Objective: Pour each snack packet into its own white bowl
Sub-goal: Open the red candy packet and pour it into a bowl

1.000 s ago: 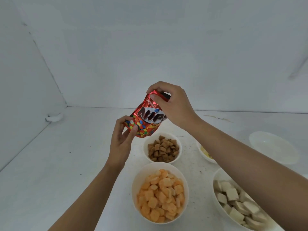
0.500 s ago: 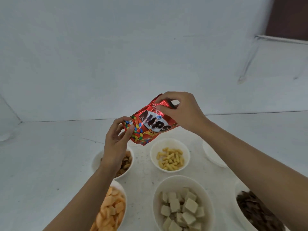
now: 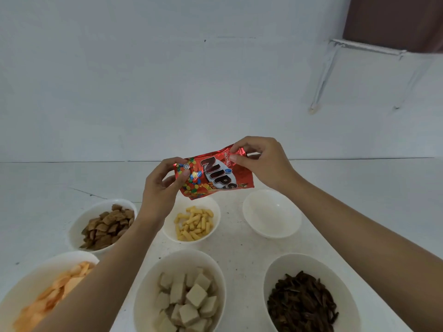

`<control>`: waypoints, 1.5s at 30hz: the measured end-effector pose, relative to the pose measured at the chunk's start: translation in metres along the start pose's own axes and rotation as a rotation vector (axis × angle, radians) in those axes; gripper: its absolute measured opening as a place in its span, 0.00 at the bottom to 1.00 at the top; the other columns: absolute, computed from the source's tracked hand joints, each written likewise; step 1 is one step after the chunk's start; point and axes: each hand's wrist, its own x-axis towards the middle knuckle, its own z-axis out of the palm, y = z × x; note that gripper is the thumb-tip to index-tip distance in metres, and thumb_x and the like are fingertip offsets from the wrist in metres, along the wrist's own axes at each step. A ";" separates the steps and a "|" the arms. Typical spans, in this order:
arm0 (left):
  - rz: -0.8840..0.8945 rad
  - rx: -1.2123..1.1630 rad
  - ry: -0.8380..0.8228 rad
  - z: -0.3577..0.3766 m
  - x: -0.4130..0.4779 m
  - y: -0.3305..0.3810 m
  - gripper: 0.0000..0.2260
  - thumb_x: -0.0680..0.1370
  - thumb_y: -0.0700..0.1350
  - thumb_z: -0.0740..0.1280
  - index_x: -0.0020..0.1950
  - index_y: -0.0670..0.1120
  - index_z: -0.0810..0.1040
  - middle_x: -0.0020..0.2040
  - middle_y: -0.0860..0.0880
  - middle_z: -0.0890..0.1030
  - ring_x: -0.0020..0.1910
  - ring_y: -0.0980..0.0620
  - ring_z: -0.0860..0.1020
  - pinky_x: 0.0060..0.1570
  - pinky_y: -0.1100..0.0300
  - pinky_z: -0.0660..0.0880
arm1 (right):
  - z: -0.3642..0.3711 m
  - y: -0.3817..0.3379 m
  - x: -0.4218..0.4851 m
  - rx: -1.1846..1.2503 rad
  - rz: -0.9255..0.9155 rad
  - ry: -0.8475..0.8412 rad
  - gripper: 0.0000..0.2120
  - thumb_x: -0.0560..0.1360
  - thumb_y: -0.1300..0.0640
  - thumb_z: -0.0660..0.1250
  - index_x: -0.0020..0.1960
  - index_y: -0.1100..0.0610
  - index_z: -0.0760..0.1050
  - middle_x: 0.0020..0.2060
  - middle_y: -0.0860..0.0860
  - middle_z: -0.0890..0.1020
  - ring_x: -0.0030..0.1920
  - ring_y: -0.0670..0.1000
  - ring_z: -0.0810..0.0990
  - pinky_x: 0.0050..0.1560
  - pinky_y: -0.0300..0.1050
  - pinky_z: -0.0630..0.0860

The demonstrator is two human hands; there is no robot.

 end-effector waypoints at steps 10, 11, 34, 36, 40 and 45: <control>0.001 0.119 -0.056 0.044 0.000 -0.002 0.06 0.78 0.42 0.72 0.53 0.50 0.82 0.56 0.53 0.84 0.56 0.49 0.82 0.40 0.63 0.80 | -0.022 0.061 -0.026 0.066 0.062 0.067 0.05 0.76 0.60 0.73 0.47 0.51 0.80 0.37 0.45 0.82 0.47 0.53 0.83 0.56 0.56 0.80; 0.007 0.129 -0.063 0.046 0.001 -0.003 0.06 0.77 0.42 0.72 0.53 0.49 0.82 0.57 0.52 0.84 0.56 0.49 0.82 0.40 0.63 0.80 | -0.024 0.066 -0.027 0.062 0.064 0.071 0.05 0.76 0.59 0.73 0.47 0.51 0.80 0.37 0.44 0.82 0.47 0.54 0.83 0.55 0.56 0.81; 0.046 0.398 -0.155 0.069 0.017 -0.014 0.06 0.76 0.45 0.74 0.53 0.48 0.84 0.54 0.52 0.85 0.55 0.54 0.82 0.48 0.56 0.84 | -0.016 0.117 -0.052 0.217 0.310 0.056 0.04 0.77 0.58 0.72 0.49 0.53 0.77 0.48 0.53 0.83 0.52 0.55 0.84 0.47 0.51 0.85; 0.045 0.435 -0.171 0.070 0.017 -0.014 0.07 0.76 0.46 0.74 0.53 0.48 0.84 0.54 0.51 0.85 0.55 0.53 0.82 0.50 0.52 0.84 | -0.018 0.119 -0.054 0.190 0.338 0.050 0.05 0.76 0.57 0.73 0.48 0.51 0.76 0.49 0.54 0.84 0.52 0.54 0.84 0.46 0.51 0.85; 0.038 0.477 -0.200 0.073 0.016 -0.013 0.09 0.75 0.48 0.75 0.54 0.49 0.84 0.56 0.52 0.84 0.55 0.49 0.83 0.49 0.46 0.84 | -0.021 0.120 -0.055 0.168 0.384 0.045 0.06 0.76 0.54 0.73 0.47 0.48 0.76 0.49 0.55 0.83 0.52 0.54 0.83 0.47 0.49 0.84; 0.026 0.456 -0.197 0.075 0.013 -0.008 0.10 0.74 0.48 0.75 0.53 0.48 0.83 0.55 0.52 0.84 0.54 0.50 0.83 0.49 0.50 0.84 | -0.024 0.116 -0.055 0.216 0.329 0.097 0.04 0.77 0.57 0.71 0.49 0.51 0.76 0.50 0.53 0.83 0.52 0.54 0.83 0.45 0.48 0.85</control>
